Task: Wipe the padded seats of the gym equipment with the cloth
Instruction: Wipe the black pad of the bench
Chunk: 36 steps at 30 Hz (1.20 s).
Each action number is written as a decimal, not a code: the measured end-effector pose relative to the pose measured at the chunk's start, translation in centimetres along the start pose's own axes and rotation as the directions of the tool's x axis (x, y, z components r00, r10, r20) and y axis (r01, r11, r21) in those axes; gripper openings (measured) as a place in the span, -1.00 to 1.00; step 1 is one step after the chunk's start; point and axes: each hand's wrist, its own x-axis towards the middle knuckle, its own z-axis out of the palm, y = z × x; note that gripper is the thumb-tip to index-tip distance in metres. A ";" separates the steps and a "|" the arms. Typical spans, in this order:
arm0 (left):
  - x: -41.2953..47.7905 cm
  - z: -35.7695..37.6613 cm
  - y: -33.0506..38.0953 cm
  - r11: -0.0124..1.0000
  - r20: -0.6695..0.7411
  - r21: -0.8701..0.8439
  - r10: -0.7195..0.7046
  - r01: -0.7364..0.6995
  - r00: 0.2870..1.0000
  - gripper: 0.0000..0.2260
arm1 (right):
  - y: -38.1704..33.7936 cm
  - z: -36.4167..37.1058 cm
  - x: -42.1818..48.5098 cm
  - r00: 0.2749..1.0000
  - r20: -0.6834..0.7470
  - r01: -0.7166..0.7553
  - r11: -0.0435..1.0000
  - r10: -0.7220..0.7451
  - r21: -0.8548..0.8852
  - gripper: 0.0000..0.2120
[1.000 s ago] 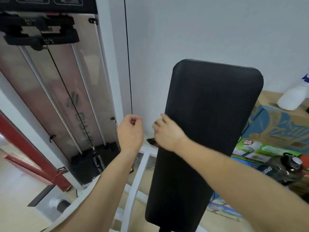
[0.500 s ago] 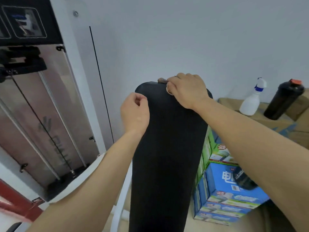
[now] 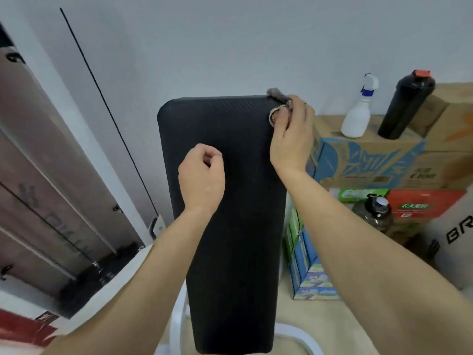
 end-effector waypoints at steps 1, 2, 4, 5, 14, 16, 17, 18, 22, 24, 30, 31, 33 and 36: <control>-0.3 -0.1 -0.6 1.000 0.005 0.010 -0.004 0.003 1.000 -0.86 | 0.8 0.0 -1.1 0.999 -0.016 -0.044 0.999 0.044 -0.006 -0.69; -0.7 -0.1 -1.2 1.000 0.012 0.024 -0.009 0.009 1.000 -0.86 | 1.7 -0.1 -2.7 0.995 -0.023 -0.099 0.995 0.098 -0.018 -0.68; -1.5 0.1 -2.5 0.999 0.024 0.044 -0.032 0.031 0.999 -0.85 | 3.4 -0.3 -7.0 0.978 -0.018 -0.207 0.976 0.206 -0.067 -0.69; -1.9 0.3 -3.0 0.998 0.029 0.049 -0.048 0.046 0.998 -0.84 | 4.1 -0.5 -9.4 0.971 -0.013 -0.239 0.966 0.239 -0.097 -0.69; -5.6 2.8 -3.5 0.979 0.029 0.077 -0.193 0.190 0.981 -0.88 | 5.2 -2.2 -15.1 0.912 0.104 -0.368 0.904 0.396 -0.217 -0.63; -5.9 2.6 -2.9 0.974 0.033 0.068 -0.217 0.214 0.976 -0.88 | 4.7 -2.8 -14.7 0.881 0.153 -0.420 0.888 0.449 -0.188 -0.63; -6.0 2.4 -2.6 0.975 0.035 0.065 -0.216 0.214 0.976 -0.88 | 4.1 -3.2 -13.8 0.878 0.167 -0.421 0.889 0.449 -0.182 -0.64; -6.1 2.2 -2.2 0.976 0.036 0.064 -0.209 0.207 0.977 -0.88 | 3.5 -3.5 -12.4 0.891 0.171 -0.392 0.902 0.421 -0.180 -0.63; -5.4 1.0 -0.2 0.983 0.012 0.017 -0.181 0.181 0.983 -0.88 | -0.7 -3.9 -4.8 0.963 0.265 -0.012 0.992 0.045 -0.122 -0.51; -4.9 0.6 0.4 0.981 -0.022 -0.023 -0.195 0.194 0.981 -0.88 | -1.8 -2.7 -2.6 0.923 0.353 0.205 0.973 -0.156 -0.105 -0.46; -5.4 0.3 -0.6 0.979 -0.026 -0.066 -0.193 0.191 0.981 -0.88 | 1.0 0.8 -3.7 0.790 0.311 0.612 0.704 -0.527 -0.360 -0.49; -5.4 0.3 -1.1 0.983 -0.026 -0.059 -0.178 0.176 0.984 -0.88 | 1.8 1.0 -3.8 0.756 0.306 0.654 0.657 -0.578 -0.375 -0.48; -5.5 0.3 -2.3 0.984 -0.035 -0.048 -0.175 0.174 0.984 -0.85 | 2.3 1.2 -4.2 0.789 0.196 0.606 0.686 -0.582 -0.403 -0.53; -5.9 0.0 -4.2 0.976 -0.083 -0.048 -0.214 0.211 0.973 -0.82 | 2.1 1.5 -5.9 0.891 0.017 0.424 0.819 -0.454 -0.387 -0.60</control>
